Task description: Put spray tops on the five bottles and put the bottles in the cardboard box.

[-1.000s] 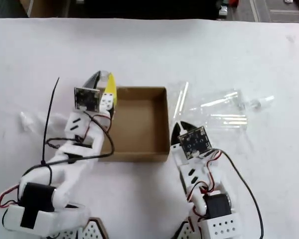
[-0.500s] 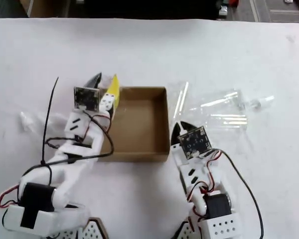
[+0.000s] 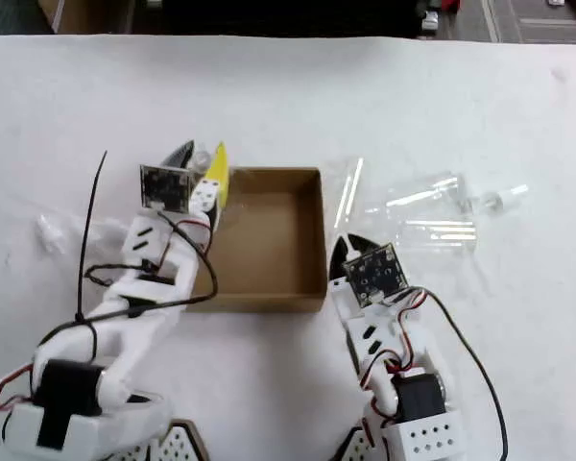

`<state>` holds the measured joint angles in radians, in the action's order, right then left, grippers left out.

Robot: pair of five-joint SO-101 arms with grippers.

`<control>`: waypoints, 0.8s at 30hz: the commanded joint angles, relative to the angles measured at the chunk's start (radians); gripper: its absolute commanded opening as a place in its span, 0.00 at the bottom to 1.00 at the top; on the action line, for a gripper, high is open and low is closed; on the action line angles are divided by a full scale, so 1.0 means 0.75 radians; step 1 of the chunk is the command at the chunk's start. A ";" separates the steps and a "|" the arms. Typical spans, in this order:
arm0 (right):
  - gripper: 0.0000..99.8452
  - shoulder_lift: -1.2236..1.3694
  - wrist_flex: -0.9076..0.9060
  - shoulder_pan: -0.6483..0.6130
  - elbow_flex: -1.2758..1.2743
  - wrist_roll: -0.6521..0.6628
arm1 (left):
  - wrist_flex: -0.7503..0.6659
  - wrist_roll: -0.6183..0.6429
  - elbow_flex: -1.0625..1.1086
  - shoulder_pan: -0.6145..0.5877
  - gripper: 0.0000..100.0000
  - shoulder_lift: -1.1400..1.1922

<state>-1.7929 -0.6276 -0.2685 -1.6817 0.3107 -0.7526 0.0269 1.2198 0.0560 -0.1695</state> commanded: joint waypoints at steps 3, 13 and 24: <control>0.02 0.001 0.030 0.007 -0.012 0.018 | 0.317 0.008 -0.065 -0.015 0.15 -0.244; 0.02 0.001 0.028 0.007 -0.012 0.018 | 0.585 0.020 -0.127 -0.036 0.15 -0.547; 0.02 0.001 0.024 0.009 -0.012 0.020 | 1.283 0.264 -0.483 -0.021 0.15 -0.766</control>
<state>-1.7929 -0.6276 -0.2685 -1.6817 0.3107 0.0192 0.1450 1.0188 0.0437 -0.6974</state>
